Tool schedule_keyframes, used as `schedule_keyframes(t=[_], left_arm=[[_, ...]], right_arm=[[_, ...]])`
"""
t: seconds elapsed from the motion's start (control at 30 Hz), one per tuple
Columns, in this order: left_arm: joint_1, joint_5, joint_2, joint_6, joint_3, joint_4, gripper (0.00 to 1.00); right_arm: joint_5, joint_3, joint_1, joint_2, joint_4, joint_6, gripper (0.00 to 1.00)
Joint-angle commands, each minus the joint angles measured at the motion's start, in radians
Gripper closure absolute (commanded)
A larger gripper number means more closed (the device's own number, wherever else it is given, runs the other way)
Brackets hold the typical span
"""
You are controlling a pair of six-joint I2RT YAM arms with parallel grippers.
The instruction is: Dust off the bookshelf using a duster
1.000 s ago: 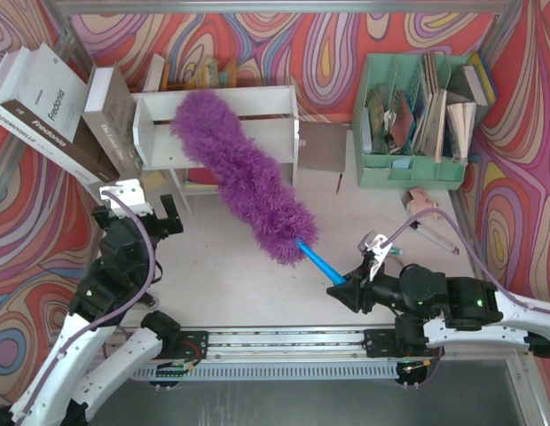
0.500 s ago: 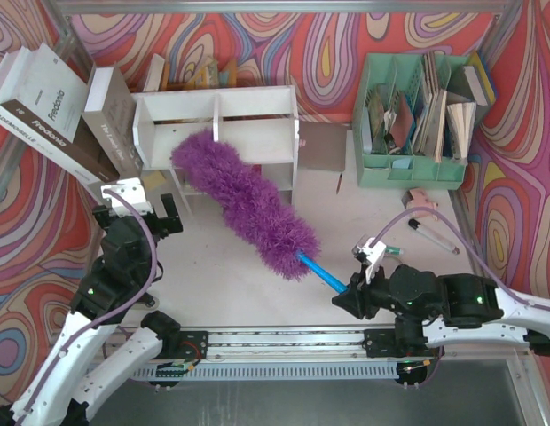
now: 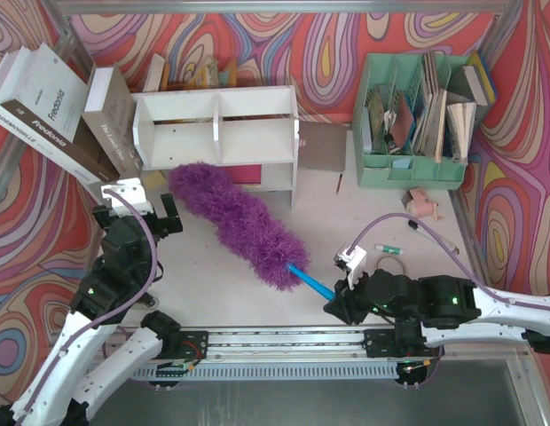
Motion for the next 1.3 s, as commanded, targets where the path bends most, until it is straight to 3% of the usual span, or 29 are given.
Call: schedule_keyframes(t=[0.0, 0.27, 0.57, 0.87, 1.27], left_arm=[[0.006, -0.017, 0.002, 0.020, -0.018, 0.017, 0.02], [0.008, -0.019, 0.000, 0.021, -0.019, 0.017, 0.01], [0.008, -0.015, 0.007, 0.027, -0.019, 0.017, 0.02], [0.008, -0.011, 0.010, 0.027, -0.019, 0.016, 0.02], [0.009, -0.010, 0.015, 0.029, -0.020, 0.018, 0.02]], right_arm=[[0.074, 0.001, 0.004, 0.009, 0.023, 0.038, 1.00], [0.131, -0.019, 0.004, 0.048, 0.044, 0.081, 1.00], [0.160, -0.087, 0.004, -0.065, 0.127, 0.083, 1.00], [0.204, -0.132, 0.004, -0.081, 0.163, 0.137, 1.00], [0.087, -0.197, 0.004, 0.112, 0.527, 0.049, 1.00]])
